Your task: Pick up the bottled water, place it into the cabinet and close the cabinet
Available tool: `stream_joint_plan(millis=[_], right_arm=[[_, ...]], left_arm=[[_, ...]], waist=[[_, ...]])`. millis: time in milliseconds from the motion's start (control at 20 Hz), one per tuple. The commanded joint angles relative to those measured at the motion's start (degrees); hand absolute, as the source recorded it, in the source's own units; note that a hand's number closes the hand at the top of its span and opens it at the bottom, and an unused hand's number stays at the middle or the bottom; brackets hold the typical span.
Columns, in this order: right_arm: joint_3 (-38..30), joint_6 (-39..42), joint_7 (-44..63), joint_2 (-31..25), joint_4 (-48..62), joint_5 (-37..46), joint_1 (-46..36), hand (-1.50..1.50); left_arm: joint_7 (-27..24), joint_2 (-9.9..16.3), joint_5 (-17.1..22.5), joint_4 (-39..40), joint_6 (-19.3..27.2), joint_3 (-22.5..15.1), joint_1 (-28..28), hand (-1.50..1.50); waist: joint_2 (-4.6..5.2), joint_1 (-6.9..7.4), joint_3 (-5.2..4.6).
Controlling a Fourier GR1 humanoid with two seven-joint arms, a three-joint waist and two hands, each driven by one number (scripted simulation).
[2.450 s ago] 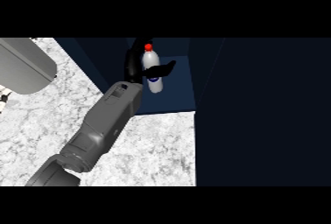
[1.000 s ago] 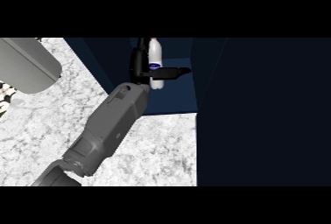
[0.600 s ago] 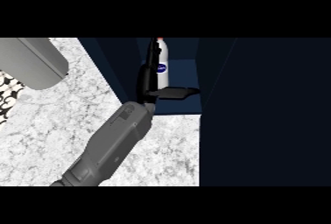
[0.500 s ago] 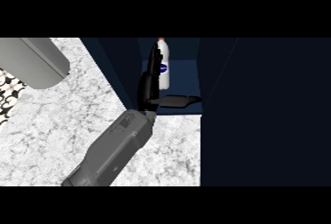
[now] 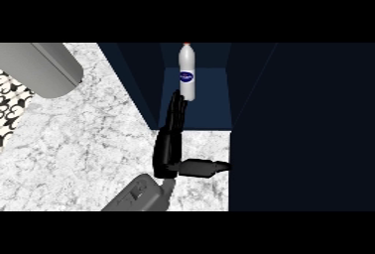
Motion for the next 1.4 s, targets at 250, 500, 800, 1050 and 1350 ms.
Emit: stream_joint_plan(millis=[250,500,800,1050,1350], right_arm=[[0.2,1.9,3.3,-1.1,-9.4,3.1,1.7,1.5],[2.9,5.1,4.6,-1.0,-11.7,3.9,3.5,1.5],[6.3,12.4,5.0,-4.9,-8.7,7.2,2.7,1.5],[8.0,12.9,5.6,-5.4,-16.5,6.0,3.8,1.5],[11.1,14.0,4.8,-4.4,-17.2,8.6,1.6,1.5]], left_arm=[[2.3,8.4,-3.7,-20.0,-0.4,-10.6,16.2,1.5],[3.7,17.0,-3.3,-26.7,-2.5,-7.1,19.9,1.5],[1.7,27.5,-1.2,-32.9,-7.0,-3.1,27.2,1.5],[-1.2,32.2,1.7,-34.8,-11.5,0.9,31.8,1.5],[-2.3,36.7,7.7,-40.7,-16.4,6.9,36.8,-1.5]], waist=[[-0.03,-0.02,0.01],[0.12,-0.6,0.01],[-0.12,0.14,-0.01],[-0.38,-0.42,-0.25],[-0.53,-0.14,-0.32]])
